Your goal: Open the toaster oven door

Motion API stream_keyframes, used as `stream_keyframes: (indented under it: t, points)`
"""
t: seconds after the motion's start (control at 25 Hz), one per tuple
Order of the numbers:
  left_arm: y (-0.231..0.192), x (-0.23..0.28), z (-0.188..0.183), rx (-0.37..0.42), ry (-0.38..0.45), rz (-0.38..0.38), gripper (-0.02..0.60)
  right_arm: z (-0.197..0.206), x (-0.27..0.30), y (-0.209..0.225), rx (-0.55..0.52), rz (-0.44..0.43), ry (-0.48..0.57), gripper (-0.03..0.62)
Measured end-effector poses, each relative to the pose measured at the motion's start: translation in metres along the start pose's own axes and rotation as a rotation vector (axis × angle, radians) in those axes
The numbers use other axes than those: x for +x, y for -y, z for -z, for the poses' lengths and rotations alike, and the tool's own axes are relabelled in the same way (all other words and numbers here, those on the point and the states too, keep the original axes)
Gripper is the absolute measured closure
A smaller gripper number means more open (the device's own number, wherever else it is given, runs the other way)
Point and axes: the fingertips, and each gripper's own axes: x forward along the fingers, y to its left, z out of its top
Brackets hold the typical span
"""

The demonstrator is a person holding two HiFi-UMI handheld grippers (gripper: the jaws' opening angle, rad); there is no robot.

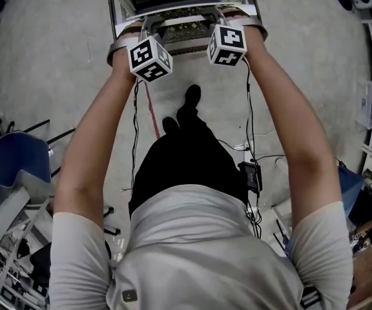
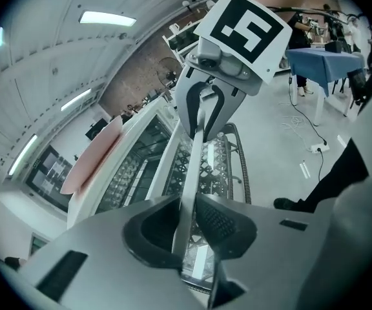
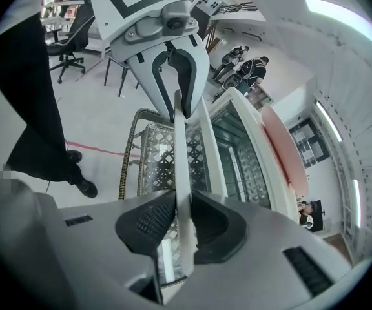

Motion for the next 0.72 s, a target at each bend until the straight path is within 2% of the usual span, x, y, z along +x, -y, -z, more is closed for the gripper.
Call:
stream_keyframes:
  t: [0.16,0.32,0.48,0.72]
  points:
    - [0.016,-0.001,0.001,-0.004,-0.02,-0.019,0.488,0.002,-0.001,-0.015,-0.031,-0.003,0.0,0.508]
    - [0.028,0.005,0.002,-0.001,-0.04,-0.056,0.486,0.009,0.001,-0.027,-0.059,0.042,0.02,0.51]
    - [0.037,0.01,0.009,0.033,-0.055,-0.102,0.488,0.009,0.007,-0.036,-0.077,0.076,0.055,0.51]
    - [0.061,0.011,0.021,0.039,-0.096,-0.136,0.489,0.007,0.011,-0.061,-0.094,0.126,0.079,0.513]
